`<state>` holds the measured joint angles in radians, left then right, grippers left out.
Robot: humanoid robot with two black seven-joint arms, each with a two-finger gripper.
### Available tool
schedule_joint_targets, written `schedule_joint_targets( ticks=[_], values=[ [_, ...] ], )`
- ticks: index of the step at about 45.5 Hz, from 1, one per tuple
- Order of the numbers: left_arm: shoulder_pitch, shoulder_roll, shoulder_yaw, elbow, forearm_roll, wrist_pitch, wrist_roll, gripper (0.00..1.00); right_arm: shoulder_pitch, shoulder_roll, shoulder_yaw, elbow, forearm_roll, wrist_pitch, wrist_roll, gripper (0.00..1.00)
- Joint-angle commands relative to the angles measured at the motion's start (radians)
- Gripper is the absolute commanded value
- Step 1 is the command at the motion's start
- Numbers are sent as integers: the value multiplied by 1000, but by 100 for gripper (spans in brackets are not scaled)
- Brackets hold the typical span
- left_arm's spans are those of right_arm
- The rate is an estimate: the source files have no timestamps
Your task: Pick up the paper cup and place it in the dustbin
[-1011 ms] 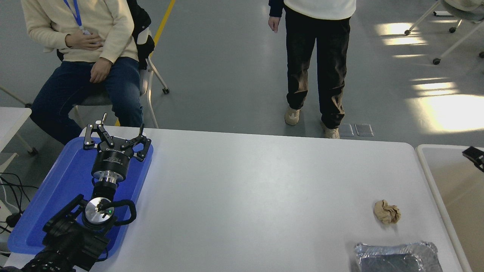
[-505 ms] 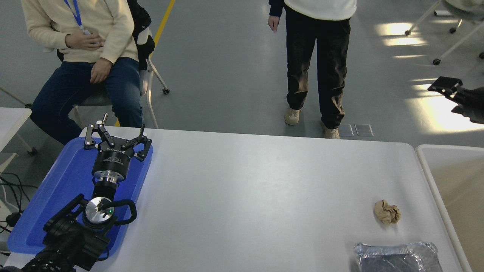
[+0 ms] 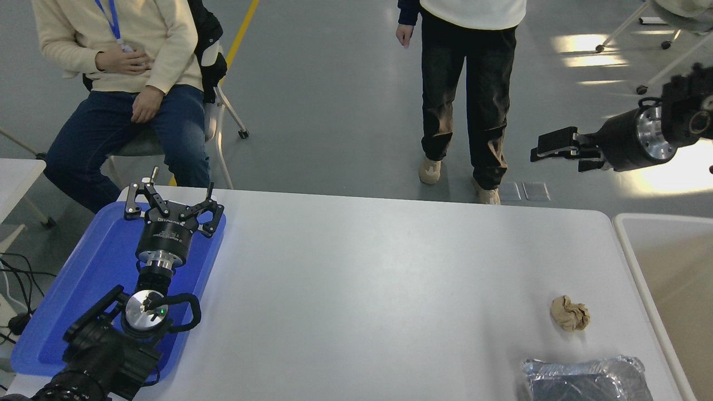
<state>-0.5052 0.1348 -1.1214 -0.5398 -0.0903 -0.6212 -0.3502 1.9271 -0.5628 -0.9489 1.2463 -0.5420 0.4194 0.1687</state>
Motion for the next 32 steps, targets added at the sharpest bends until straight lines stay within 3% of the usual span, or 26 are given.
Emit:
schedule_joint_targets(
  ticks=[1,16,32],
  values=[
    [-1,0,0,0,1,0,2,100,115,133,-131,183,4,-24,3,100],
    [1,-1,0,0,1,0,2,100,161,139,-162,271,27,-7,2,100],
    [1,0,0,0,0,0,2,100,294,100,-165,363,290,114,-6,100]
  ],
)
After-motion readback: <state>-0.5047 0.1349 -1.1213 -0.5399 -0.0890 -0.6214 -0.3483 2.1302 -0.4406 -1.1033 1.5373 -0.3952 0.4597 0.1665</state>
